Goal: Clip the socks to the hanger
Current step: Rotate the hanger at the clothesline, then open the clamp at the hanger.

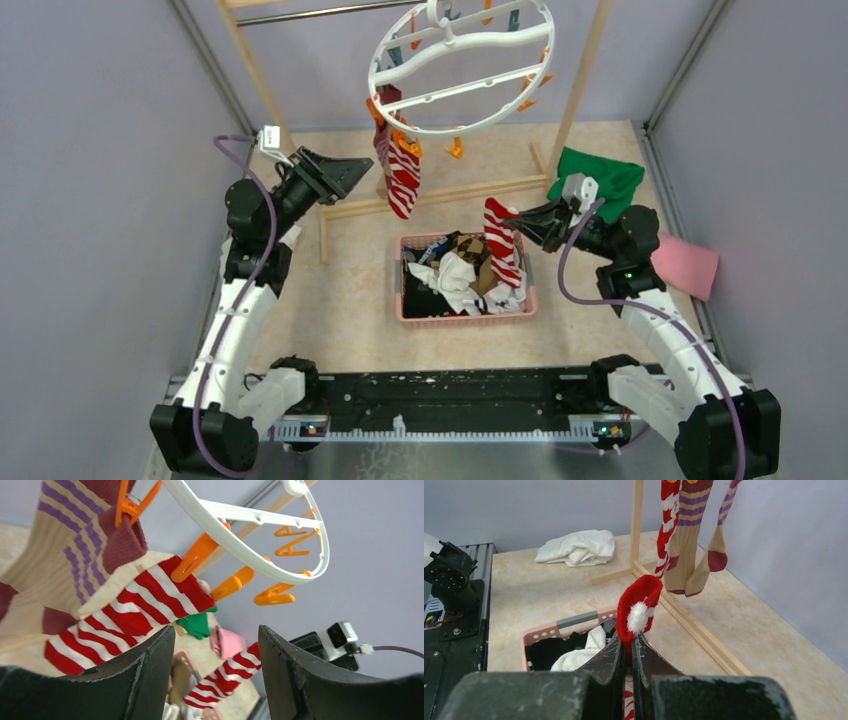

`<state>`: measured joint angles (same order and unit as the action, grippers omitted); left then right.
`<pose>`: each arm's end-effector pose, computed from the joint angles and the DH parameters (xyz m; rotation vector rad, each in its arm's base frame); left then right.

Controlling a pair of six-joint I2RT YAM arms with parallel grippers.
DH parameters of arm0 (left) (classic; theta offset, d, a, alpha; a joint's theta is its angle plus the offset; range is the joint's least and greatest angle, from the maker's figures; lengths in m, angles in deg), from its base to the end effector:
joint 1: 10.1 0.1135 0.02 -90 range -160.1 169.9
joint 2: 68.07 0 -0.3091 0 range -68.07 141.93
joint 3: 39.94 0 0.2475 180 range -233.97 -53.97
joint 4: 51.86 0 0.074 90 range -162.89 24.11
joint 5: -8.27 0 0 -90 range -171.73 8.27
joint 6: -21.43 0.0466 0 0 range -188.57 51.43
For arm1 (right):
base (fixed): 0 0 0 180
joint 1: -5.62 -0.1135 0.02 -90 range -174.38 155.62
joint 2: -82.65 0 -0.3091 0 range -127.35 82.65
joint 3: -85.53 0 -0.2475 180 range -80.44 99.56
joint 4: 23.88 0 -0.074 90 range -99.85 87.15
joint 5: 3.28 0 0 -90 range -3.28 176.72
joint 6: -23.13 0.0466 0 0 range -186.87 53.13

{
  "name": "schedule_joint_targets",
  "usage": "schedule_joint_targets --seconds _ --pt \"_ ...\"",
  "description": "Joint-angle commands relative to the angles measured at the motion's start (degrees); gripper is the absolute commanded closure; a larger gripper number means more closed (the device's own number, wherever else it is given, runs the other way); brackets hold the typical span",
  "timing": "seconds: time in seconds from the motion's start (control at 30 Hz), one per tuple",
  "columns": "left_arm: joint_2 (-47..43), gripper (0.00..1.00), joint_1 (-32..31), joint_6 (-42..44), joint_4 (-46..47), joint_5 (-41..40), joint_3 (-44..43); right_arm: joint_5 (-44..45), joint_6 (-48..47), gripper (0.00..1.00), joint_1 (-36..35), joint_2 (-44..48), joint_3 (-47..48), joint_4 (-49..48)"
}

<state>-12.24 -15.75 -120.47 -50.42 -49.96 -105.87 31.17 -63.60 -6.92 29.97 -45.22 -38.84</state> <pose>0.1980 -0.0442 0.4354 -0.1031 1.5087 -1.1981 0.1654 0.0762 0.3646 -0.9244 1.2066 0.8815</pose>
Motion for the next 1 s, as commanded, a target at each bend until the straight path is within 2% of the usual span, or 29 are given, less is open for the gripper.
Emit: schedule_joint_targets --seconds 0.0,0.2,0.33,0.6,0.73,0.8,0.97 --pt "-2.1 0.32 -0.6 -7.5 -6.3 3.2 -3.7 0.0 0.7 1.00 -0.9 -0.2 -0.4 -3.0" --pt "-4.8 0.31 -8.2 -2.9 -22.3 -9.1 -10.8 0.5 0.8 1.00 -2.2 -0.9 -0.5 -4.3" --pt "-3.8 0.31 -18.1 0.1 -29.8 -20.6 -14.8 0.7 0.8 1.00 -2.6 -1.0 -0.4 -4.3" --pt "4.1 0.31 -37.3 2.0 -42.5 -45.9 -25.9 0.9 0.3 1.00 -2.8 -0.2 -0.8 -3.6" --pt "7.3 0.28 -44.1 3.9 -44.4 -57.7 -28.4 1.2 -0.2 1.00 -2.8 0.6 -1.2 -2.9" --pt "7.9 0.25 -45.4 5.2 -43.0 -61.8 -27.0 1.4 -0.2 1.00 -2.8 0.9 -1.5 -2.9" --pt "5.8 0.24 -45.5 8.7 -29.4 -65.5 -17.4 1.5 -0.6 1.00 -2.8 1.8 -1.9 -2.6"
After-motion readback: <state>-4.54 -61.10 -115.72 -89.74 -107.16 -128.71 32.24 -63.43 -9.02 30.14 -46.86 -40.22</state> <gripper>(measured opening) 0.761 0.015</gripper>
